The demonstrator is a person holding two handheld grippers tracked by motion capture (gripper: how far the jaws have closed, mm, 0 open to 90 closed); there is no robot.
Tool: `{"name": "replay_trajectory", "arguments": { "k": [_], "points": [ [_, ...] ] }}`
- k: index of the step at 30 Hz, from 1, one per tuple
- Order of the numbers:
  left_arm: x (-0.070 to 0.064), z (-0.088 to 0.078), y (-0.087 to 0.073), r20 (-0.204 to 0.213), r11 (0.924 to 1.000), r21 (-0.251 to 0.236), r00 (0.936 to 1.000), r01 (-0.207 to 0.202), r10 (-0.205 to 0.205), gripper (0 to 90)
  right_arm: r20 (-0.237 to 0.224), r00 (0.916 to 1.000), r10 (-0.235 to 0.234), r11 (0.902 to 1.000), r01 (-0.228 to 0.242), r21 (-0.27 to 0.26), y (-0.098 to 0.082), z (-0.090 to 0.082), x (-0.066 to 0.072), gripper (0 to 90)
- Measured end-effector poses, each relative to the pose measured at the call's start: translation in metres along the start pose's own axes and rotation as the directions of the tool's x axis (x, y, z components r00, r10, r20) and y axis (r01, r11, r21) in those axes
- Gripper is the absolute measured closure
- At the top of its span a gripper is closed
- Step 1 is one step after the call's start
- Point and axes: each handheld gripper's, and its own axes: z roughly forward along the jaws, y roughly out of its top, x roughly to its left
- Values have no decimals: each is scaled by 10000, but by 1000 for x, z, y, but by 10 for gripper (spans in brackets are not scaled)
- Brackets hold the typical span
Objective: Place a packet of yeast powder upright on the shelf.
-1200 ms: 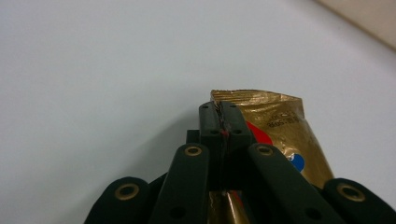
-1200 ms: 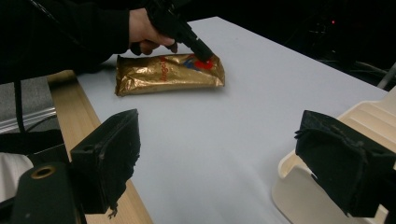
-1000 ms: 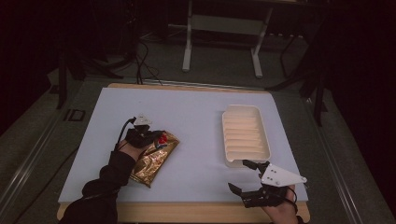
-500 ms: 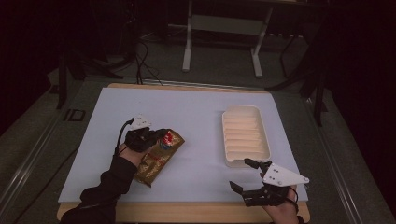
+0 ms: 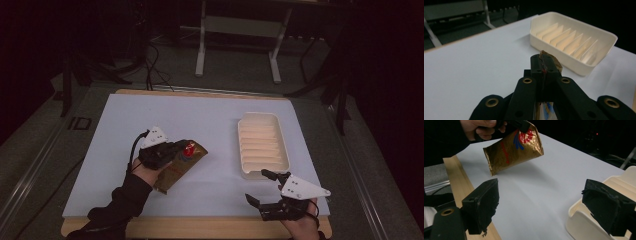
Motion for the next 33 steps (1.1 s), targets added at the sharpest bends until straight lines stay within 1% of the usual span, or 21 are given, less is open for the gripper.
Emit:
{"name": "replay_trajectory", "arguments": {
  "k": [2, 3, 5, 7, 9, 10, 12, 13, 15, 16, 18, 20, 21, 22, 24, 25, 27, 30, 31, 32, 33],
  "points": [
    [-3, -2, 2, 69, 9998, -197, 10000, 12, -11, 900, 2, 10000, -4, 10000, 4, -38, 1, 0, 0, 137],
    [-4, -3, 3, 208, 9996, -271, 9998, 48, -42, 900, 28, 10000, 19, 10000, -18, -39, 2, -1, 0, 138],
    [-7, -5, 4, 245, 9989, -473, 9997, 55, -43, 900, -4, 10000, 58, 9999, -58, -106, 4, -1, 0, 138],
    [-10, -5, 5, 433, 9979, -641, 9991, 47, -20, 900, 5, 10000, 66, 9999, -66, -105, 6, -1, 0, 138],
    [-13, -5, 4, 516, 9971, -761, 9987, -6, 45, 900, -34, 9999, 112, 9999, -112, -114, 8, -2, 1, 142],
    [-14, -5, 4, 728, 9968, -803, 9973, 17, 42, 900, -42, 9999, 120, 9998, -121, -147, 9, -2, 2, 142],
    [-17, -5, 3, 811, 9962, -866, 9967, -27, 98, 900, -94, 9998, 158, 9997, -160, -183, 12, -2, 2, 145],
    [-18, -4, 3, 989, 9962, -870, 9950, -68, 154, 900, -97, 9999, 125, 9997, -127, -199, 13, -2, 2, 145],
    [-22, -5, 4, 982, 9951, -921, 9941, -362, 453, 900, -67, 10000, 55, 9998, -56, -201, 16, -2, 3, 149],
    [-23, -5, 4, 1053, 9942, -990, 9931, -417, 522, 900, -99, 9999, 61, 9997, -63, -250, 18, -2, 3, 149],
    [-25, -7, 4, 1157, 9933, -1071, 9917, -439, 563, 900, -302, 9991, 288, 9988, -300, -397, 21, -1, 1, 150],
    [-27, -8, 4, 1171, 9918, -1167, 9910, -514, 652, 900, -326, 9990, 294, 9987, -307, -402, 23, -1, 0, 151],
    [-29, -10, 4, 1217, 9894, -1313, 9895, -614, 776, 900, -283, 9993, 243, 9988, -255, -413, 26, -1, 0, 158],
    [-30, -10, 4, 1275, 9889, -1388, 9893, -530, 709, 900, -203, 9997, 104, 9990, -113, -429, 31, -1, -1, 158],
    [-32, -12, 4, 1321, 9865, -1539, 9883, -562, 769, 900, -166, 9999, 45, 9986, -54, -524, 37, -1, -2, 167],
    [-33, -13, 4, 1289, 9859, -1565, 9884, -593, 799, 900, -198, 9998, 39, 9987, -49, -500, 40, -1, -3, 179],
    [-35, -16, 4, 1392, 9831, -1775, 9878, -449, 703, 900, -287, 9996, 69, 9987, -84, -496, 45, 1, -5, 179],
    [-39, -18, 6, 1514, 9808, -1904, 9859, -420, 716, 900, -353, 9993, 79, 9991, -93, -413, 52, 6, -8, 179],
    [-40, -19, 6, 1576, 9813, -1873, 9847, -436, 738, 900, -411, 9991, 95, 9991, -112, -410, 55, 7, -8, 179],
    [-41, -19, 6, 1554, 9806, -1912, 9851, -435, 740, 900, -456, 9989, 141, 9992, -158, -374, 57, 9, -9, 180],
    [-41, -20, 6, 1628, 9801, -1952, 9843, -362, 688, 900, -483, 9987, 160, 9991, -179, -392, 58, 11, -9, 180]
  ]
}}
